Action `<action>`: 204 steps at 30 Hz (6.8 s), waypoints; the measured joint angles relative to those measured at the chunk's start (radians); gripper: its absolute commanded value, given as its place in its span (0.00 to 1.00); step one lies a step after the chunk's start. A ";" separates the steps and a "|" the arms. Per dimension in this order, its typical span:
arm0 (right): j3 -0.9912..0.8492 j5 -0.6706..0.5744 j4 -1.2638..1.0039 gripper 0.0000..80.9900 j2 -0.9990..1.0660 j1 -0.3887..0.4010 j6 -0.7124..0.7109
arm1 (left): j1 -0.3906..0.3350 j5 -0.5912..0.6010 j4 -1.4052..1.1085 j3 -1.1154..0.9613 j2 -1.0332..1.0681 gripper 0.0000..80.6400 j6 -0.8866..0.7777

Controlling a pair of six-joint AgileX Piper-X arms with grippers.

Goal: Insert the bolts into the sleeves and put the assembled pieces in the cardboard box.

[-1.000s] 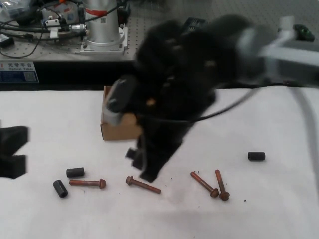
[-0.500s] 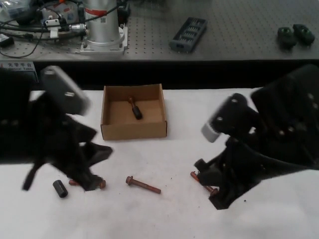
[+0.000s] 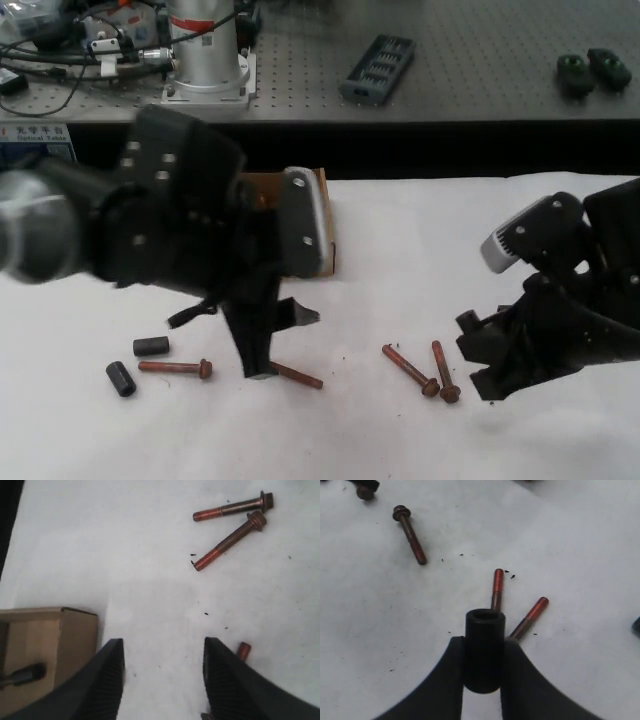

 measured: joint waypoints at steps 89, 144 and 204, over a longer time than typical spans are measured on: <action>0.053 -0.104 0.014 0.02 -0.105 -0.210 -0.005 | -0.242 -0.190 0.359 -0.513 0.486 0.35 0.518; 0.053 -0.186 -0.013 0.02 -0.128 -0.190 0.022 | -0.035 0.169 0.368 -0.321 0.191 0.01 -0.306; 0.054 -0.544 -0.830 0.02 0.148 0.189 0.265 | 0.241 0.559 -1.327 0.591 -0.349 0.01 -1.695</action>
